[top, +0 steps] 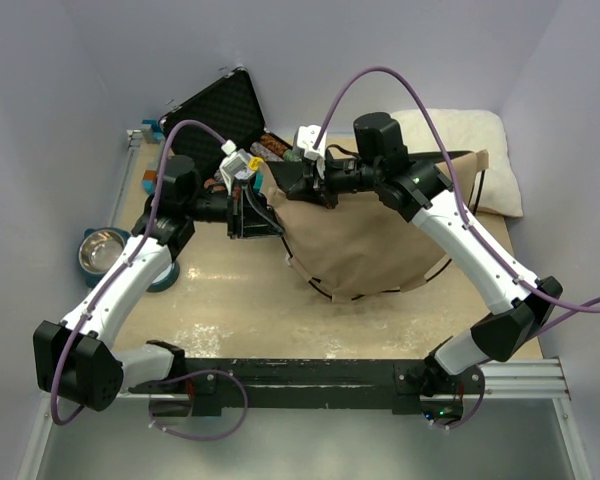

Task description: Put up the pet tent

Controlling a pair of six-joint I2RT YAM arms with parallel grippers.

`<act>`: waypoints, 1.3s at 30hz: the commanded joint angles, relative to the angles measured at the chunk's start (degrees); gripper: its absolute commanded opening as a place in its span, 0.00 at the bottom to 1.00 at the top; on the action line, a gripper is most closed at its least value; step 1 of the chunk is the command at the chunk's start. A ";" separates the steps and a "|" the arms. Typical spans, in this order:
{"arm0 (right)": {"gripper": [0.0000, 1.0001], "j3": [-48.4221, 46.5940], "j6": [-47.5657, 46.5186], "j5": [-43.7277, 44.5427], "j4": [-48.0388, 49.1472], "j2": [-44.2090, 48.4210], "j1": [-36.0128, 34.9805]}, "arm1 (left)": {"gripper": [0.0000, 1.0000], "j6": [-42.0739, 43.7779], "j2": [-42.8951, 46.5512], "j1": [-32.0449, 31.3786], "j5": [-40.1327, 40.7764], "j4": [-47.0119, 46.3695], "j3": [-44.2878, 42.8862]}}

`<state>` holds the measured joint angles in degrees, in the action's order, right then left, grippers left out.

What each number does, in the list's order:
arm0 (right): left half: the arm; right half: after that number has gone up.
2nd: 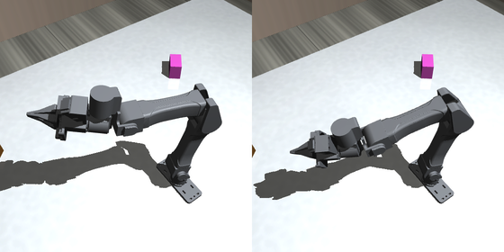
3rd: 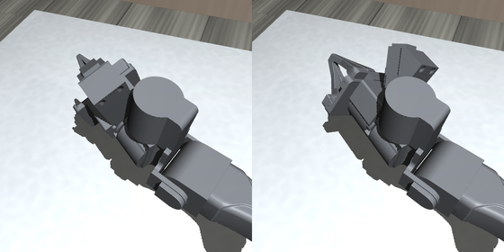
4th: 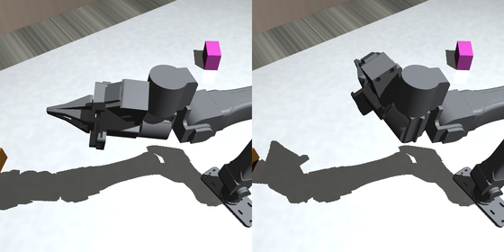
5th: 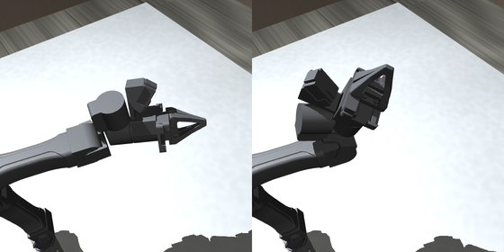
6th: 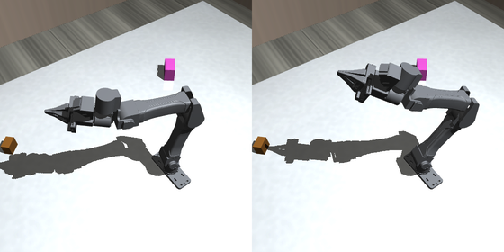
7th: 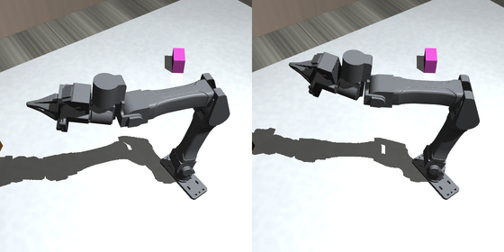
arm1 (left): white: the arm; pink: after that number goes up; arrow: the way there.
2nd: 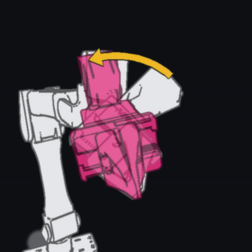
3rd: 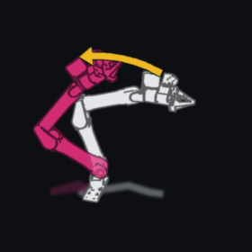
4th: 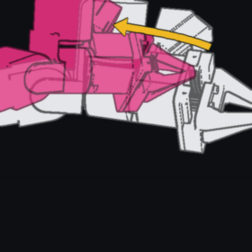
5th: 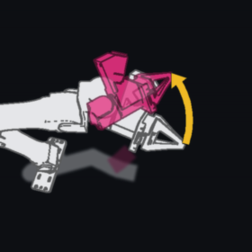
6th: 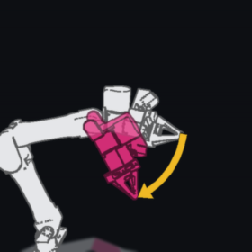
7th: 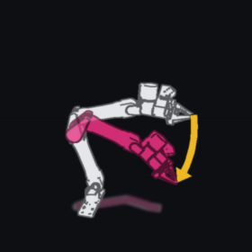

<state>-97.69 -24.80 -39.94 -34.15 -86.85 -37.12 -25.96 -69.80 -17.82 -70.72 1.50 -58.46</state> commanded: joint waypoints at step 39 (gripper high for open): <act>0.00 0.74 -1.22 -6.81 -2.06 3.26 -1.20 | 0.00 -2.96 0.98 0.60 -1.26 -4.75 1.94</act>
<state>-97.03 -26.30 -42.19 -35.73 -86.11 -37.23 -27.49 -69.17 -17.63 -73.10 -1.45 -56.99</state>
